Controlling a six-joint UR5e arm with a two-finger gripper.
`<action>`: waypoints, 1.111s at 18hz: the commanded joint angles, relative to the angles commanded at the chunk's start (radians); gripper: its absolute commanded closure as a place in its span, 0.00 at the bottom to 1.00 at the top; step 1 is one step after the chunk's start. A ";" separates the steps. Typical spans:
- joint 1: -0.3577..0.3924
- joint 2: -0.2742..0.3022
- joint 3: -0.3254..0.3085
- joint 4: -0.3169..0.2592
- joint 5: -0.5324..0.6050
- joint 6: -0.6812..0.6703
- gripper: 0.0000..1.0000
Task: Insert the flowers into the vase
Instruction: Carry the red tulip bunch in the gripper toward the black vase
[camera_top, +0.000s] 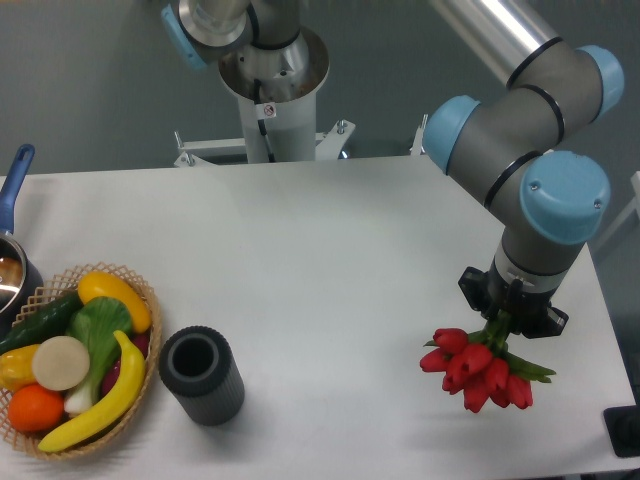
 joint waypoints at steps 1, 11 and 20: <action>0.000 0.000 0.000 0.000 -0.002 0.002 0.92; -0.005 0.011 0.009 0.020 -0.153 -0.012 0.89; 0.000 0.017 0.017 0.132 -0.707 -0.233 0.89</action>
